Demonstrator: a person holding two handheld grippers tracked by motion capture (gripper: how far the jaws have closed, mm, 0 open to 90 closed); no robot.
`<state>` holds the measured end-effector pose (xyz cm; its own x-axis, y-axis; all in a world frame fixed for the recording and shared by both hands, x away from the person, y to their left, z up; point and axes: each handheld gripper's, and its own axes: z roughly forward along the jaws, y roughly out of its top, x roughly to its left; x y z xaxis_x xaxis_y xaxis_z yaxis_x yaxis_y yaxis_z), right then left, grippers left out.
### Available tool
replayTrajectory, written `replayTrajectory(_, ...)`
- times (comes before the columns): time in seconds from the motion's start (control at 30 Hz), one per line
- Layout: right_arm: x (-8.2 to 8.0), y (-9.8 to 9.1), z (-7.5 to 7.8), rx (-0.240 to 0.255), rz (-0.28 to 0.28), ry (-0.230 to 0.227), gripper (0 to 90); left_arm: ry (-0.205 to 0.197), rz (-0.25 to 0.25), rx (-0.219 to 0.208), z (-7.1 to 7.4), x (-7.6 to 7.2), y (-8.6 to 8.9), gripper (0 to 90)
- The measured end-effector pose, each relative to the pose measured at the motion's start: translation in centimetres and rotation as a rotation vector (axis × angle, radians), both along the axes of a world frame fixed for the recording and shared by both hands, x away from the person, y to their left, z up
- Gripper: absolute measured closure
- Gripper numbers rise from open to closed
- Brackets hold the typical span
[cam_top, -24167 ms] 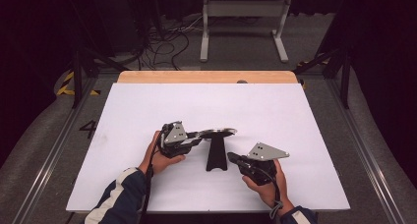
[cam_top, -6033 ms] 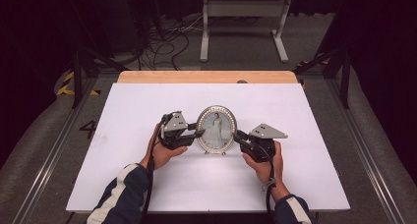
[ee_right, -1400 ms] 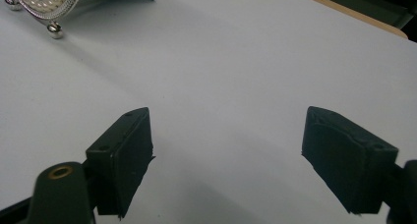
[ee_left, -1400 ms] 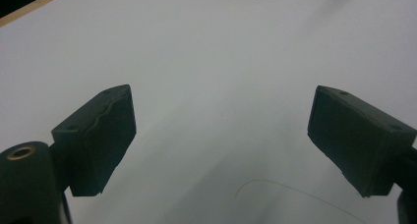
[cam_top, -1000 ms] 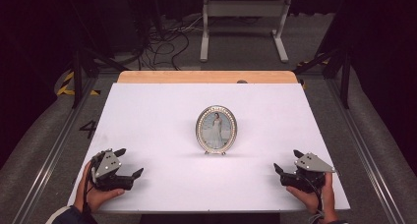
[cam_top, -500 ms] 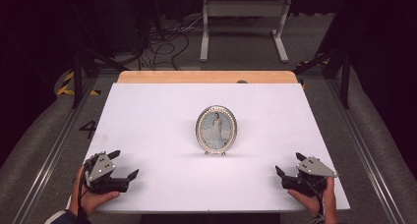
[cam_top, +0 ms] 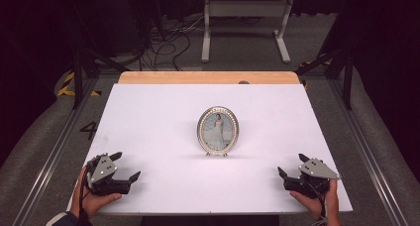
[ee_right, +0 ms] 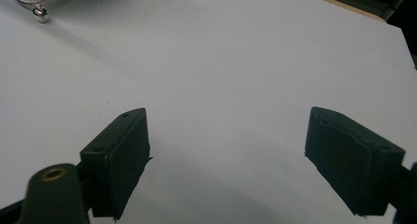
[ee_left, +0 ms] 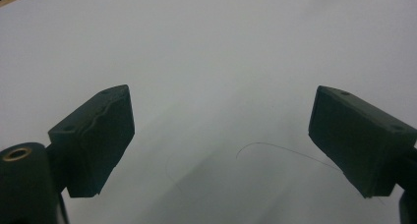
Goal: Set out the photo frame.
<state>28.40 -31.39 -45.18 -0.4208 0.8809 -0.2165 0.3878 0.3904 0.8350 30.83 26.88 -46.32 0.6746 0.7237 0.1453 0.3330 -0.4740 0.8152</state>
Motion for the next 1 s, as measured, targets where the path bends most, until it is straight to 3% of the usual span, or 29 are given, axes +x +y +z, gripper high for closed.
replayTrajectory(1.0,0.1,0.07,-0.17,0.0,0.0,0.002,16.6,-0.002,0.001,0.007,-0.04,0.16,-0.39,10.8)
